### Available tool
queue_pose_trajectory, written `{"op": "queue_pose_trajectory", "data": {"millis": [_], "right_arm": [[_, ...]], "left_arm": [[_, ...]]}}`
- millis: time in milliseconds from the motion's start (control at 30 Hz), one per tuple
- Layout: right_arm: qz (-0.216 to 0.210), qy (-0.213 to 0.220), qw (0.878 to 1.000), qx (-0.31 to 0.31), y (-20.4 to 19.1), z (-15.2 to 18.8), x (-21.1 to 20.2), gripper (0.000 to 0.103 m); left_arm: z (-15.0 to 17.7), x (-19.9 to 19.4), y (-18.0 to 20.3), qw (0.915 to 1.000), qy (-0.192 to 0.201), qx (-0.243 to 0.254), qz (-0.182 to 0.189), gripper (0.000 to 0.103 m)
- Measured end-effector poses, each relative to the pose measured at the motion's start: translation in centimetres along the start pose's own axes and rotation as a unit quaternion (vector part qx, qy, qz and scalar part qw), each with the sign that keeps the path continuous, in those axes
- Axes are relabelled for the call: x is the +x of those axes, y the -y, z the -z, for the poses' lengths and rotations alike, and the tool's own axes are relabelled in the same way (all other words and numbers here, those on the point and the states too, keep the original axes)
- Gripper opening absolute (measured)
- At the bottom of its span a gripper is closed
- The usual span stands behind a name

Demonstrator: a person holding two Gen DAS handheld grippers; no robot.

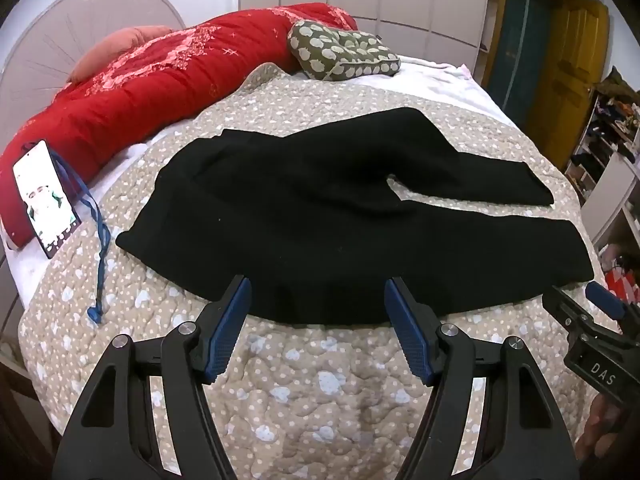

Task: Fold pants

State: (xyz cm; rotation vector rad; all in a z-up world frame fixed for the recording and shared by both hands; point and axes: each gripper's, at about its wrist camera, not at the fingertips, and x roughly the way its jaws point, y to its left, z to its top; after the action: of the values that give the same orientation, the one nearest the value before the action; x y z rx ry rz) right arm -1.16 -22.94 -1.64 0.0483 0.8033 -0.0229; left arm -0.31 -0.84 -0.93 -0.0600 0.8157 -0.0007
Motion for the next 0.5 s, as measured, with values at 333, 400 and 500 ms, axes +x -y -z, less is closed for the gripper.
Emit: {"op": "queue_pose_trajectory", "data": {"millis": [333,400,500], "right_arm": [[0.0,0.01,1.0,0.003,-0.64,0.15,-0.33,0.087],[-0.001,0.02,1.0,0.002,-0.77,0.16,-0.13,0.087],[-0.005,0.032,0.999,0.004,-0.58,0.01,-0.15,0.087]], "left_arm": [[0.15,0.38,-0.14,1.0,-0.009,-0.004,-0.001,0.07],[0.16,0.36,-0.19,1.0,-0.008,-0.004,-0.001,0.069],[0.16,0.37,-0.24,1.0,-0.009,-0.004,0.0,0.07]]}}
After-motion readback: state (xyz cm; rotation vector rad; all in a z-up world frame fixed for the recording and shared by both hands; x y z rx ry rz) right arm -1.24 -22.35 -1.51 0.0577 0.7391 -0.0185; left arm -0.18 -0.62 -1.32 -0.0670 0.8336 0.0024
